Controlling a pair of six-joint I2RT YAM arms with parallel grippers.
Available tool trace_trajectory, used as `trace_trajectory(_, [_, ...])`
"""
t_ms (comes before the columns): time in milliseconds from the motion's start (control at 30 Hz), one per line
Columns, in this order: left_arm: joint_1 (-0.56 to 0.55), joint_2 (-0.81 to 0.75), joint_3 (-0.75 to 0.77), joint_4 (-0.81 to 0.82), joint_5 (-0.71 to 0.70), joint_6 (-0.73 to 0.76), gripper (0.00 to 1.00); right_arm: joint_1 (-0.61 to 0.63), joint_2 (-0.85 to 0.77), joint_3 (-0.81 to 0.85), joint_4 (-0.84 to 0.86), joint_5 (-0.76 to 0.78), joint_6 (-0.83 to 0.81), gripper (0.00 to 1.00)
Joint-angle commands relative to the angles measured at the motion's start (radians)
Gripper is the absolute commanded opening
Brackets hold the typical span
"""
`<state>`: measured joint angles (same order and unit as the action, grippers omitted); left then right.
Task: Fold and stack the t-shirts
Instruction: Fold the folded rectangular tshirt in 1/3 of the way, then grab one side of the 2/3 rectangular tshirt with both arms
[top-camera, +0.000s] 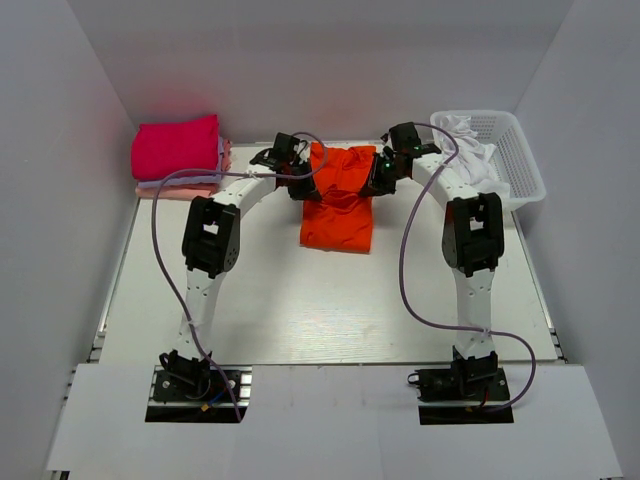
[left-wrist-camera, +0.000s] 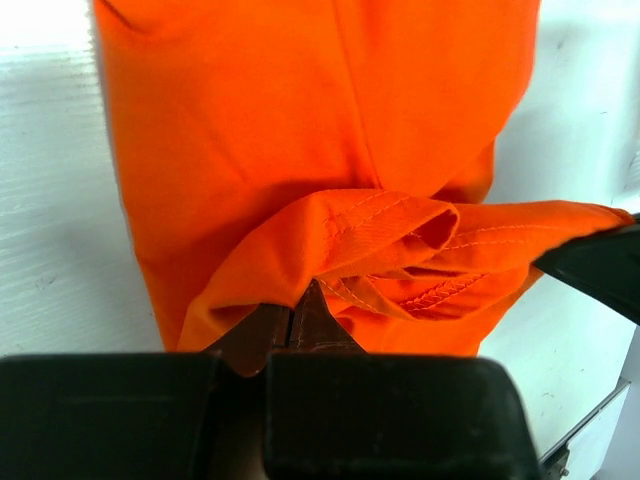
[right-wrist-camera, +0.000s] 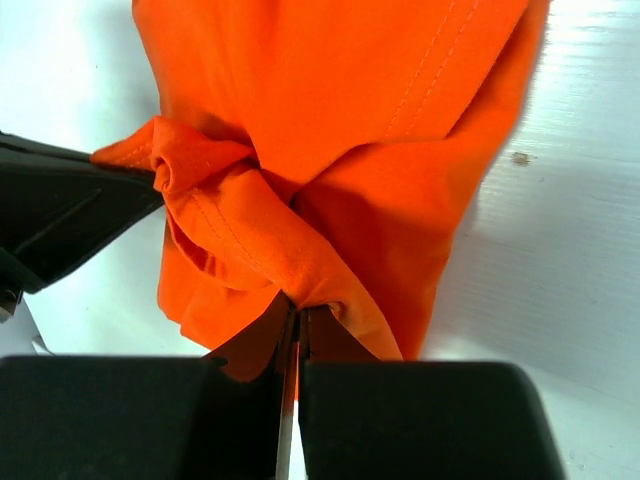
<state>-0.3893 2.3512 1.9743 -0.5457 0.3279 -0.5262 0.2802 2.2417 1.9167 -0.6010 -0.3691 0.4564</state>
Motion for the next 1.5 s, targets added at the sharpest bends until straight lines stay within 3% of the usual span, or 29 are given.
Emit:
trace_trajectory(0, [0.001, -0.038, 0.04, 0.026, 0.033, 0.026, 0.01, -0.01, -0.007, 0.013, 0.027, 0.033, 0.022, 0.0])
trace_trajectory(100, [0.001, -0.029, 0.063, 0.016, -0.01, 0.026, 0.02, -0.019, 0.03, 0.038, 0.02, 0.01, 0.027, 0.0])
trace_trajectory(200, [0.001, -0.02, 0.084, -0.009, -0.05, 0.017, 0.11, -0.03, 0.07, 0.068, 0.026, -0.023, 0.027, 0.13])
trace_trajectory(267, [0.01, -0.01, 0.101, -0.037, -0.082, -0.009, 0.29, -0.038, 0.087, 0.112, 0.026, -0.051, 0.025, 0.25])
trace_trajectory(300, [0.01, -0.01, 0.101, -0.048, -0.098, -0.018, 0.36, -0.042, 0.107, 0.139, 0.029, -0.085, 0.019, 0.88])
trace_trajectory(333, [0.02, -0.01, 0.101, -0.048, -0.098, -0.018, 0.96, -0.045, 0.108, 0.152, 0.032, -0.093, 0.007, 0.9])
trace_trajectory(367, [0.02, -0.019, 0.101, -0.048, -0.098, -0.027, 1.0, -0.055, 0.108, 0.18, 0.029, -0.099, 0.007, 0.9])
trace_trajectory(433, [0.032, -0.02, 0.113, -0.048, -0.086, -0.028, 1.0, -0.058, 0.076, 0.189, 0.038, -0.108, -0.004, 0.9])
trace_trajectory(633, [0.032, -0.127, 0.063, -0.066, -0.063, 0.017, 1.0, -0.049, -0.099, 0.016, 0.07, -0.08, -0.062, 0.9])
trace_trajectory(733, [0.032, -0.191, -0.095, -0.089, -0.026, 0.077, 1.0, -0.049, -0.183, -0.137, 0.038, -0.09, -0.111, 0.9])
trace_trajectory(800, [0.023, -0.262, -0.178, -0.099, -0.026, 0.122, 1.0, -0.047, -0.276, -0.328, 0.052, -0.088, -0.114, 0.9])
trace_trajectory(900, [0.013, -0.358, -0.357, -0.062, 0.005, 0.158, 1.0, -0.05, -0.37, -0.558, 0.177, -0.132, -0.091, 0.9])
trace_trajectory(1000, [0.013, -0.389, -0.501, 0.029, 0.086, 0.132, 1.0, -0.041, -0.412, -0.655, 0.208, -0.198, -0.067, 0.9])
trace_trajectory(1100, [0.013, -0.402, -0.581, 0.114, 0.111, 0.111, 1.0, -0.033, -0.399, -0.686, 0.224, -0.237, -0.065, 0.9])
trace_trajectory(1367, [0.013, -0.379, -0.641, 0.204, 0.138, 0.1, 0.75, -0.032, -0.329, -0.693, 0.256, -0.241, -0.076, 0.9])
trace_trajectory(1467, [0.013, -0.379, -0.653, 0.204, 0.117, 0.1, 0.71, -0.033, -0.297, -0.688, 0.268, -0.26, -0.068, 0.9])
